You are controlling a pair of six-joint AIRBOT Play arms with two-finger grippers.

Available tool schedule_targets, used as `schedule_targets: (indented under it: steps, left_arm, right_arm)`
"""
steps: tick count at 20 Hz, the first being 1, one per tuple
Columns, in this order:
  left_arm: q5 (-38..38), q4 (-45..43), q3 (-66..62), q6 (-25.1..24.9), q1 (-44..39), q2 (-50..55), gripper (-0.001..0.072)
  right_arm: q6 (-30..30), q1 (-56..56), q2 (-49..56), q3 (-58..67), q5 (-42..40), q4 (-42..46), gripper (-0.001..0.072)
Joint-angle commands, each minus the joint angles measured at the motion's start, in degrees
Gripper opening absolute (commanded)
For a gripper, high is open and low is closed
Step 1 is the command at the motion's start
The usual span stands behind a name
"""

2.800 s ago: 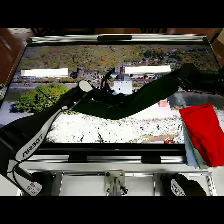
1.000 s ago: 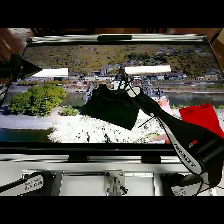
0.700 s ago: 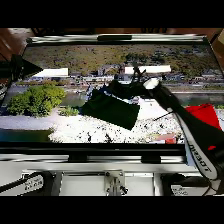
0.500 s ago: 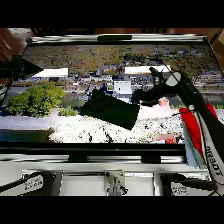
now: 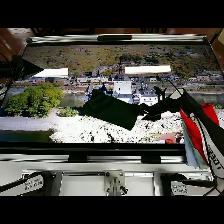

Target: Fold the shirts.

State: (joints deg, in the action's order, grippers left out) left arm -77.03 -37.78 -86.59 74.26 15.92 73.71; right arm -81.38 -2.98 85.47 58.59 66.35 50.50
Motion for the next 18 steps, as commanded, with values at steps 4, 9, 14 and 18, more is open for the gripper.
schedule_targets:
  steps: [4, 9, 14, 18]
  left_arm:
    - [0.0, 0.0, 0.02, -0.07, 0.0, 0.02, 0.0037]
    - [-0.02, 0.02, 0.02, 0.66, 0.0, 0.02, 0.0037]
    - [-0.17, 0.02, 0.04, 0.98, 0.0, 0.0, 0.0037]
    - [0.0, 0.0, 0.31, 0.76, 0.0, 0.04, 0.0038]
  right_arm:
    - [4.48, -0.7, 5.35, -1.4, -4.22, -10.16, 0.063]
    - [4.24, -7.3, 7.87, -1.4, -9.22, -11.08, 0.0627]
    - [8.94, -8.02, 5.46, -0.87, -9.53, -12.9, 0.0061]
    - [3.15, -1.97, -2.12, 8.2, 4.96, -13.09, 0.0061]
